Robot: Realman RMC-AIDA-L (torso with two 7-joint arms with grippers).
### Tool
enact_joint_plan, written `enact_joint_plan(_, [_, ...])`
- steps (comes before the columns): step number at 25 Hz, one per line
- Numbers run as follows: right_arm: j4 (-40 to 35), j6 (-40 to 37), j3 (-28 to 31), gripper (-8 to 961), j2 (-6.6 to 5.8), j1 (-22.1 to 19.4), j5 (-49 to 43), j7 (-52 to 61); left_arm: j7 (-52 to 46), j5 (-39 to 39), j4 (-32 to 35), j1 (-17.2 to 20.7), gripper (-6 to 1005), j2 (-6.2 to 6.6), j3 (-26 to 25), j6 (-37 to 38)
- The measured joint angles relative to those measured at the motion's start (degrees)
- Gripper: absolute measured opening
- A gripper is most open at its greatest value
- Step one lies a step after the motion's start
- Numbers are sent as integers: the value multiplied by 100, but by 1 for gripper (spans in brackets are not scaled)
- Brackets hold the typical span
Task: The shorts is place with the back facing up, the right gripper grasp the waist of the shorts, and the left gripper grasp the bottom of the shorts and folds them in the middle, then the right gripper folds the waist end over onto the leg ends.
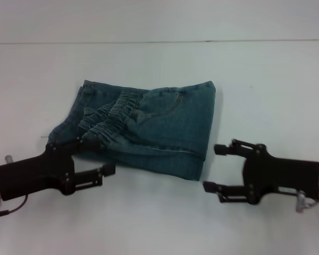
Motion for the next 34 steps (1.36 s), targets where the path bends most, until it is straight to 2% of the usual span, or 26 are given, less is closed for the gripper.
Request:
enact_joint_plan(3, [274, -433, 291, 917, -65, 37, -215, -313, -10, 230, 95, -24, 713, 63, -21, 279])
enact_joint_plan(7, [359, -690, 538, 917, -89, -4, -423, -598, -86, 420, 173, -21, 796, 131, -64, 516])
enact_joint_plan(13, [416, -812, 633, 917, -92, 27, -506, -651, -178, 565, 200, -1, 921, 122, -9, 549])
enact_joint_plan(26, [426, -885, 639, 917, -138, 255, -573, -613, -111, 812, 258, -10, 921, 97, 55, 596])
enact_joint_plan(34, [559, -888, 637, 917, -90, 560, -884, -536, -143, 874, 318, -20, 921, 104, 57, 665])
